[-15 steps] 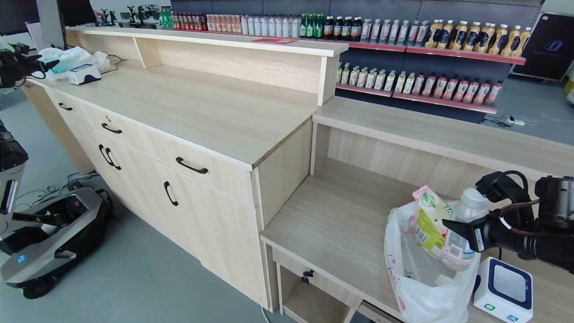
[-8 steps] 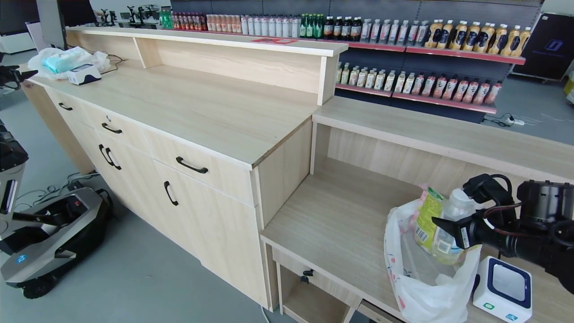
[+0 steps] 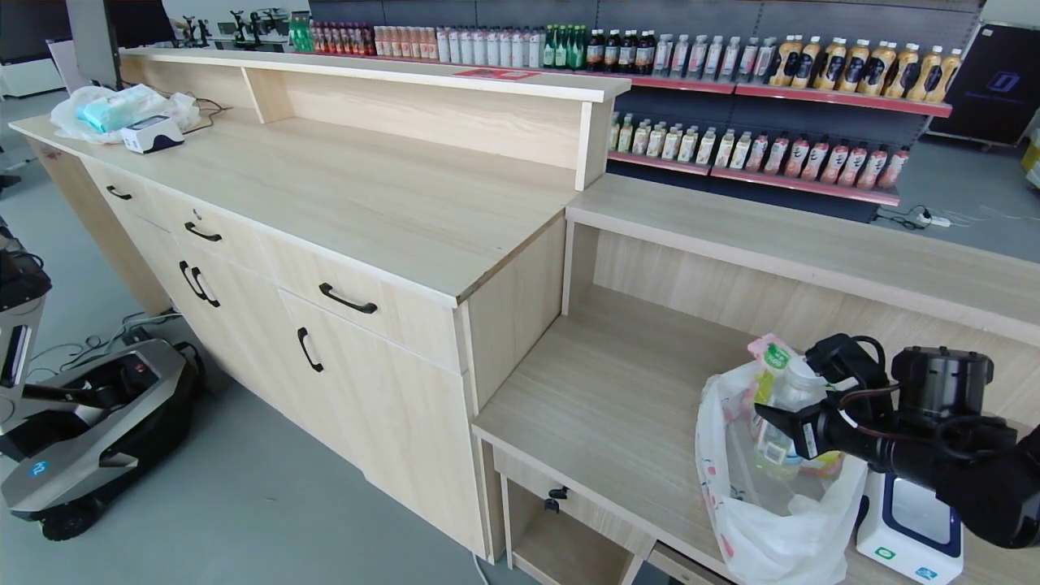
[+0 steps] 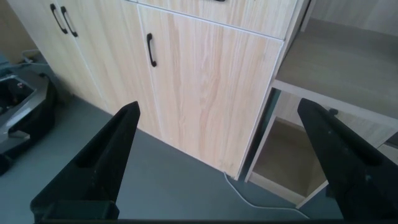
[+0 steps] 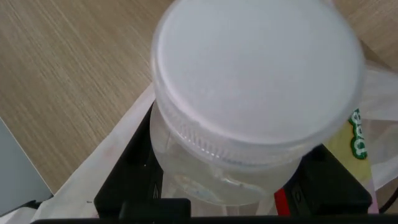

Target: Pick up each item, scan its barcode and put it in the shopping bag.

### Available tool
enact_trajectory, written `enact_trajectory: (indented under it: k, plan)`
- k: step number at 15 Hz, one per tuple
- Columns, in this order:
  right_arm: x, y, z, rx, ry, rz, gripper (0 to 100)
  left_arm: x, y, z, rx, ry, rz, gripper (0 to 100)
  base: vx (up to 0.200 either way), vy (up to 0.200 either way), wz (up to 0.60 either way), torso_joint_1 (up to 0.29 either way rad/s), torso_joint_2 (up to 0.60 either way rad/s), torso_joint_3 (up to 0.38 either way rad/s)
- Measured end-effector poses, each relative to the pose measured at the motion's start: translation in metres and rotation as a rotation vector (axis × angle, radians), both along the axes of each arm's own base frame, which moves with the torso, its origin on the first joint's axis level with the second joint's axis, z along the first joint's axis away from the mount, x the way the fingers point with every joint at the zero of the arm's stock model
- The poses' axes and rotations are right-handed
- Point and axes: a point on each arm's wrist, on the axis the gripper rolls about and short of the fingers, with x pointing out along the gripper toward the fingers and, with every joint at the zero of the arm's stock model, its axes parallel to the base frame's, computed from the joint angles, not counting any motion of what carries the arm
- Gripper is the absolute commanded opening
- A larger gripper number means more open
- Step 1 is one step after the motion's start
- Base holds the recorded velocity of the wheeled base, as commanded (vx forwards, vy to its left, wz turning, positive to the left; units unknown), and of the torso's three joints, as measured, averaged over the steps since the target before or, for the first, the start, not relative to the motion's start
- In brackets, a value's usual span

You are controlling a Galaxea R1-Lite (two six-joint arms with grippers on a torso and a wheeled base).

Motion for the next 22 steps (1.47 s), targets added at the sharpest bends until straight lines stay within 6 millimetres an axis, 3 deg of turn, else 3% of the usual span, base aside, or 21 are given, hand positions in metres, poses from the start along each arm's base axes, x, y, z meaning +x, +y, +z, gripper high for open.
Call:
enact_trajectory:
  k: [6,18,19,22]
  plan:
    - [0.012,0.005,-0.019,0.082,-0.01,-0.016,0,0.0,0.0,0.0,0.0,0.0,0.0,100,0.0,0.0,0.0,0.0,0.0,0.0]
    - [0.027,0.015,-0.033,0.116,-0.083,0.033,0,0.0,0.0,0.0,0.0,0.0,0.0,100,0.0,0.0,0.0,0.0,0.0,0.0]
    - [0.027,0.015,-0.034,0.116,-0.08,0.033,100,0.0,0.0,0.0,0.0,0.0,0.0,100,0.0,0.0,0.0,0.0,0.0,0.0]
    - [0.026,0.014,-0.034,0.116,-0.081,0.032,100,0.0,0.0,0.0,0.0,0.0,0.0,100,0.0,0.0,0.0,0.0,0.0,0.0]
